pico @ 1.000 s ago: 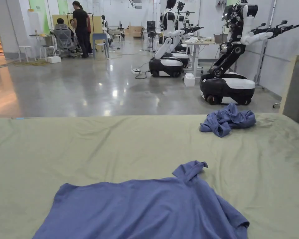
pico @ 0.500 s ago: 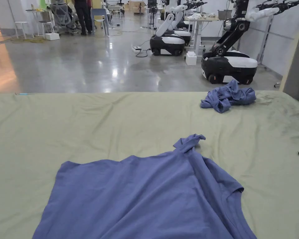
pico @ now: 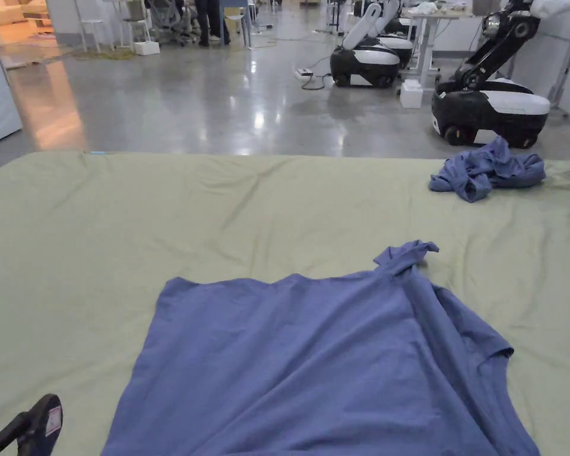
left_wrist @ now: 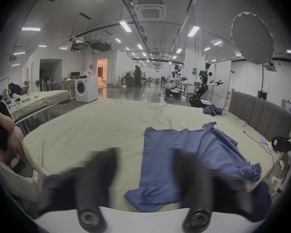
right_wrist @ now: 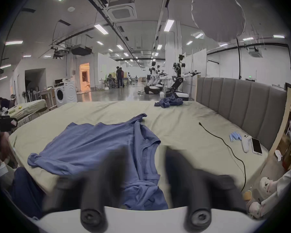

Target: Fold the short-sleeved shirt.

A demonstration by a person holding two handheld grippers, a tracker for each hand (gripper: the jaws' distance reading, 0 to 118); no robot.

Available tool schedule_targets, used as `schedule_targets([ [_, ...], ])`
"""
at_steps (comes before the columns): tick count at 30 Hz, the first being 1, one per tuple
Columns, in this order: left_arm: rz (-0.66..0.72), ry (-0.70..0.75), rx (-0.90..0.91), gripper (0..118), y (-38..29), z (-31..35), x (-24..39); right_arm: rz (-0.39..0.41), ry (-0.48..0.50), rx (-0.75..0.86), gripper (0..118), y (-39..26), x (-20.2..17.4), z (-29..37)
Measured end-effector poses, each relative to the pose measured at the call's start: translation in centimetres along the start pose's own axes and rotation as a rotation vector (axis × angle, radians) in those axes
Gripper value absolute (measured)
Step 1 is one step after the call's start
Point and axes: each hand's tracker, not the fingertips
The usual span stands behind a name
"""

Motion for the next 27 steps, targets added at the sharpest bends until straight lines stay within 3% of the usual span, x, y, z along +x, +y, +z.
schedule_targets([
  [4, 0.119, -0.092, -0.14, 0, -0.6, -0.6, -0.7, -0.083, 0.044, -0.024, 6, 0.9, -1.5, 1.6],
  [9, 0.101, -0.094, -0.273, 0, 0.4, -1.6, -2.5, -0.084, 0.054, -0.026, 6, 0.4, -1.3, 1.7],
  [11, 0.134, -0.141, -0.435, 0, 1.6, -3.5, -3.9, -0.079, 0.062, -0.025, 6, 0.5, -1.1, 1.8],
  [12, 0.156, -0.142, -0.486, 9, 1.9, -4.4, -4.4, -0.083, 0.067, -0.024, 6, 0.6, -1.0, 1.8],
  [13, 0.168, -0.134, -0.531, 39, 2.0, -5.4, -4.8, -0.089, 0.071, -0.023, 6, 0.7, -1.1, 2.1],
  [14, 0.177, -0.133, -0.58, 86, 2.0, -6.7, -5.1, -0.097, 0.072, -0.02, 6, 0.7, -0.9, 2.1],
  [15, 0.18, -0.126, -0.614, 118, 1.5, -7.7, -5.2, -0.104, 0.073, -0.021, 6, 0.7, -0.8, 2.0],
  [20, 0.178, -0.133, -0.798, 118, -2.0, -12.6, -4.7, -0.139, 0.068, -0.057, 6, -0.1, -0.3, 1.9],
  [21, 0.171, -0.116, -0.819, 107, -2.6, -13.3, -4.5, -0.143, 0.064, -0.068, 6, -0.3, -0.2, 1.9],
  [23, 0.166, -0.079, -0.847, 68, -3.6, -14.0, -3.4, -0.142, 0.051, -0.102, 6, -0.7, 0.2, 1.7],
  [26, 0.086, -0.044, -0.842, 44, -3.8, -13.7, -2.1, -0.147, 0.036, -0.13, 6, -1.3, 0.9, 1.6],
  [27, 0.058, -0.041, -0.835, 13, -3.4, -13.4, -1.8, -0.147, 0.033, -0.138, 6, -1.4, 1.1, 1.5],
])
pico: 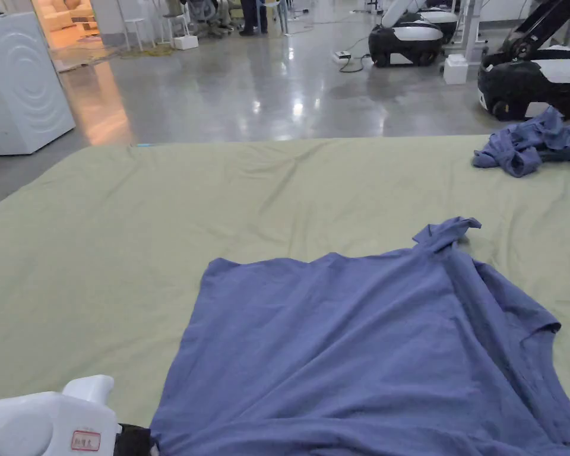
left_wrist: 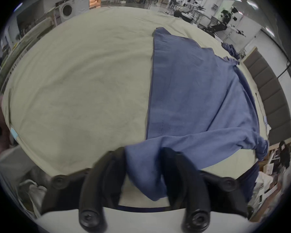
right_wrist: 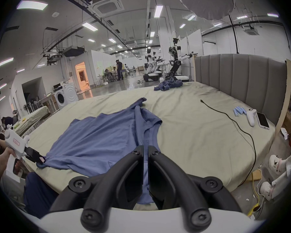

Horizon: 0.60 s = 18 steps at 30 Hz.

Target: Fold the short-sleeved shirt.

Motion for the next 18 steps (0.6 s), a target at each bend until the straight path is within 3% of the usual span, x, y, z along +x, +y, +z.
schedule_targets([
  [1, -0.026, -0.014, 0.022, 4, -0.1, 0.6, 0.3, -0.005, 0.0, -0.019, 8, -0.1, 0.3, -0.2],
  [2, -0.001, -0.097, 0.055, 4, -0.2, 1.2, 0.4, -0.017, 0.011, -0.059, 16, -0.1, 0.4, -0.5],
  [3, 0.018, -0.114, 0.054, 4, -0.2, 1.9, 0.3, -0.041, 0.014, -0.089, 52, -0.1, 0.7, -0.9],
  [4, 0.011, -0.098, 0.05, 4, -0.3, 2.2, 0.6, -0.062, 0.006, -0.106, 97, -0.1, 1.0, -1.3],
  [5, -0.006, -0.096, 0.069, 4, -0.7, 2.5, 0.9, -0.078, 0.013, -0.165, 118, -0.2, 1.2, -1.9],
  [6, -0.024, -0.095, 0.102, 4, -1.0, 2.8, 1.1, -0.075, 0.041, -0.259, 118, -0.4, 1.4, -2.4],
  [13, -0.046, -0.085, 0.098, 4, -2.5, 3.2, 1.3, -0.041, 0.049, -0.443, 116, -3.9, 1.9, -5.7],
  [14, -0.041, -0.086, 0.095, 4, -2.5, 3.2, 1.2, -0.059, 0.049, -0.481, 109, -4.4, 3.0, -6.9],
  [16, -0.034, -0.087, 0.1, 4, -2.9, 3.4, 1.2, -0.071, 0.054, -0.462, 45, -5.0, 3.4, -7.6],
  [17, -0.035, -0.092, 0.104, 4, -3.1, 3.5, 1.2, -0.08, 0.065, -0.459, 23, -5.3, 3.5, -7.8],
  [18, -0.036, -0.094, 0.108, 4, -3.3, 3.6, 1.3, -0.089, 0.072, -0.449, 22, -4.6, 2.9, -7.4],
])
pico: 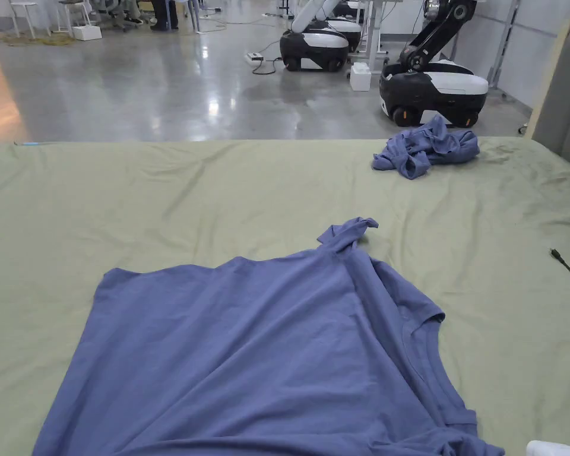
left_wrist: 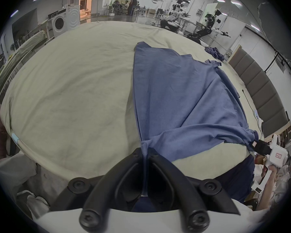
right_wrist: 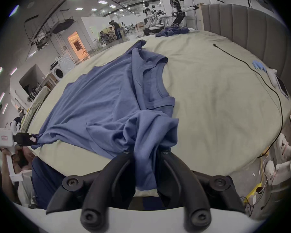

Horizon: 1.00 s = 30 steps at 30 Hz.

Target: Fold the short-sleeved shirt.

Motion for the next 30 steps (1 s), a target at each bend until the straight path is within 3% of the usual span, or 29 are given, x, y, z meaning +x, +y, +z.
schedule_targets([
  [5, 0.017, -0.011, 0.081, 4, -0.1, 1.1, 0.2, -0.018, 0.026, 0.078, 14, 0.7, -0.7, 1.5],
  [10, 0.022, -0.026, 0.219, 4, 2.2, 3.9, 0.2, 0.095, 0.027, 0.225, 13, 4.8, -2.5, 4.5],
  [13, 0.072, -0.03, 0.236, 4, 5.4, 3.2, 0.2, 0.109, 0.053, 0.248, 13, 9.1, -3.7, 4.2],
  [15, 0.075, 0.016, 0.244, 4, 7.9, 1.1, 0.2, 0.176, 0.016, 0.254, 13, 11.9, -4.5, 2.2],
  [23, 0.06, 0.144, 0.073, 4, 14.8, -11.2, -0.4, 0.195, -0.084, 0.021, 14, 18.4, -3.7, -11.9],
  [27, 0.065, 0.142, 0.089, 4, 14.5, -12.6, -0.1, 0.206, -0.092, -0.003, 14, 17.8, -3.6, -15.4],
  [28, 0.07, 0.138, 0.106, 7, 14.3, -12.5, -0.2, 0.205, -0.088, 0.014, 15, 17.5, -3.8, -15.2],
  [29, 0.077, 0.147, 0.138, 18, 13.9, -11.6, 0.3, 0.188, -0.072, 0.049, 23, 17.4, -3.6, -14.8],
  [30, 0.079, 0.163, 0.181, 55, 13.6, -10.8, 0.3, 0.166, -0.061, 0.086, 61, 17.3, -3.4, -14.2],
])
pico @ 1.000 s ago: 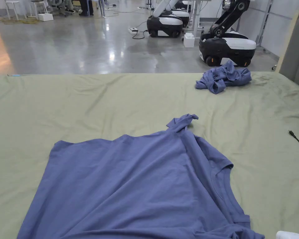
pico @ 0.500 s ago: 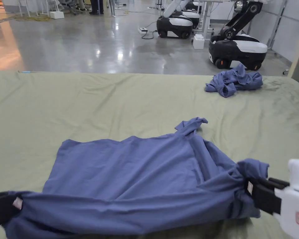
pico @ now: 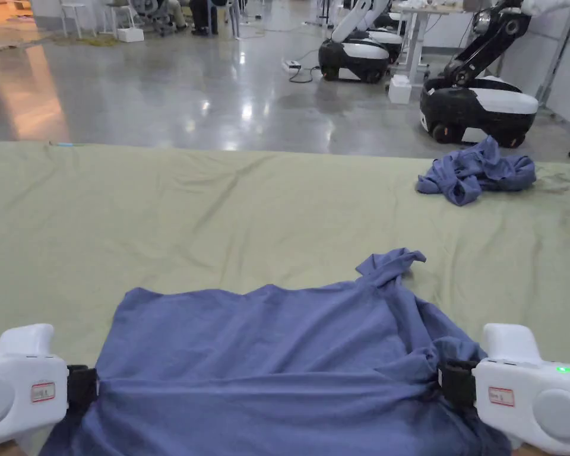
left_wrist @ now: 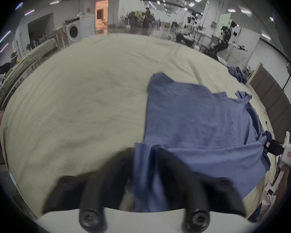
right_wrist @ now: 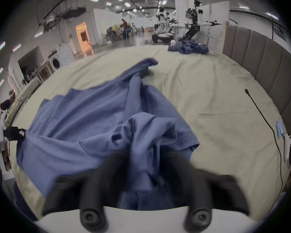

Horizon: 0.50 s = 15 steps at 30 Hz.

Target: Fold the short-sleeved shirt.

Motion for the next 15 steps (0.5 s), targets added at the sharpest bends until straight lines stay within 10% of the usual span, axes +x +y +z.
schedule_targets([
  [2, -0.003, -0.003, 0.112, 113, -0.6, 2.2, -0.9, -0.037, 0.01, 0.092, 118, -0.1, 1.3, 1.7],
  [8, -0.09, -0.057, 0.468, 115, -5.8, 12.4, -0.5, -0.05, 0.016, 0.389, 111, -3.0, 1.0, 11.6],
  [10, -0.109, -0.053, 0.482, 83, -7.6, 13.9, -0.4, -0.023, 0.065, 0.384, 60, -4.2, 0.0, 14.0],
  [12, -0.123, -0.041, 0.475, 3, -9.2, 14.6, -0.2, -0.019, 0.05, 0.394, 9, -5.7, -0.9, 15.5],
  [15, -0.084, -0.092, 0.386, 0, -11.0, 14.9, -0.4, -0.013, 0.068, 0.375, 8, -7.8, -2.1, 16.8],
])
